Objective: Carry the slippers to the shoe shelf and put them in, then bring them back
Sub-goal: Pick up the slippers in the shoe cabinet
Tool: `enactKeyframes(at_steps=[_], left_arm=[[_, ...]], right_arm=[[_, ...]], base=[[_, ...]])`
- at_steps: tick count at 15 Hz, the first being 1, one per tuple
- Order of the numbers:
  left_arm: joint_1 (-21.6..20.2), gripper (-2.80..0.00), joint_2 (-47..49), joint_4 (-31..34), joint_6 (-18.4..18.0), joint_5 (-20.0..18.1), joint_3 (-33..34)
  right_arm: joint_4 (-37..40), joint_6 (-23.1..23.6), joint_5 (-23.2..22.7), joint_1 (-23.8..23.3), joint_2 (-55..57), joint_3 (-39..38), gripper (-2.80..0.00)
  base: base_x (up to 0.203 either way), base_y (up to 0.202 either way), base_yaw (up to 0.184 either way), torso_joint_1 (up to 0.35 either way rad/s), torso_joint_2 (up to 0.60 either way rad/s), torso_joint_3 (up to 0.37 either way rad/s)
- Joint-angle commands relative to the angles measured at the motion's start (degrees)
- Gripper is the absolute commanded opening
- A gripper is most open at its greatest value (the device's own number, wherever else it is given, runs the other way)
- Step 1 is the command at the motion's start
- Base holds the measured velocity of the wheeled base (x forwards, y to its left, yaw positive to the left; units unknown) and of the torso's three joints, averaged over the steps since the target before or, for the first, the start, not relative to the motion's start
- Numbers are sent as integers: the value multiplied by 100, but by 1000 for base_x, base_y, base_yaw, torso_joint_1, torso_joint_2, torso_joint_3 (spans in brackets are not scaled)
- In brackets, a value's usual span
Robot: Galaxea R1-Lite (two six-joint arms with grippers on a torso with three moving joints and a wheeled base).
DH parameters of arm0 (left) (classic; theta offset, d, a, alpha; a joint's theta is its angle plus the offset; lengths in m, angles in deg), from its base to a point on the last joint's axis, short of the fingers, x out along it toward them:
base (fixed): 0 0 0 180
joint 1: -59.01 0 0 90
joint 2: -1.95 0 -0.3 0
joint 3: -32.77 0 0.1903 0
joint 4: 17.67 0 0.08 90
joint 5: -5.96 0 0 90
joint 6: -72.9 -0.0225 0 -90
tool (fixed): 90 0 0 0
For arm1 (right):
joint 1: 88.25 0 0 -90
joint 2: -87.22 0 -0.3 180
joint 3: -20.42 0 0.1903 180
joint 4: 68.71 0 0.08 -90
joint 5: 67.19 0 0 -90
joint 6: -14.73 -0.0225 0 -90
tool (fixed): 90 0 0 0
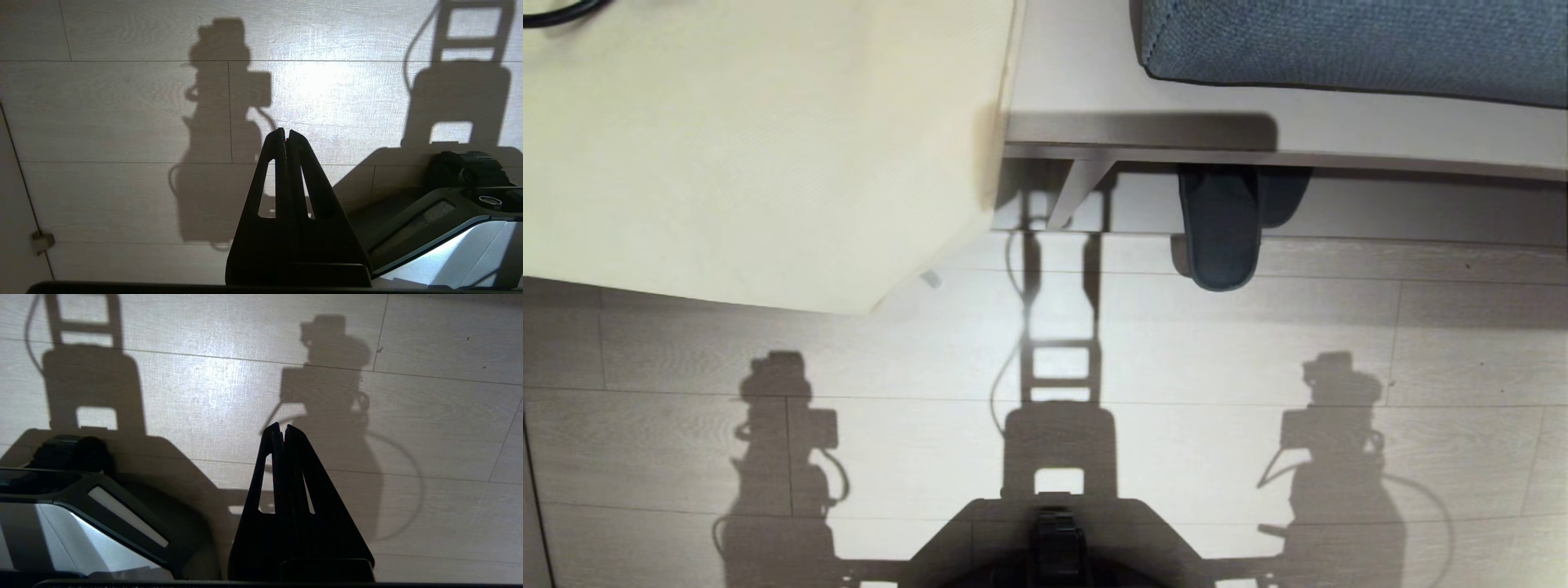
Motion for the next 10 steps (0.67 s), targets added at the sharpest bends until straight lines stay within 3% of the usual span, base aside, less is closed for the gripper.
enactKeyframes(at_steps=[1,10], left_arm=[[-2,-280,-2,-2,-14,-7,0],[-2,-280,-2,-2,12,-7,0]], right_arm=[[0,0,0,1,-1,0,-280],[0,0,0,1,-1,0,-280]], base=[[0,0,0,0,0,0],[0,0,0,0,0,0]])
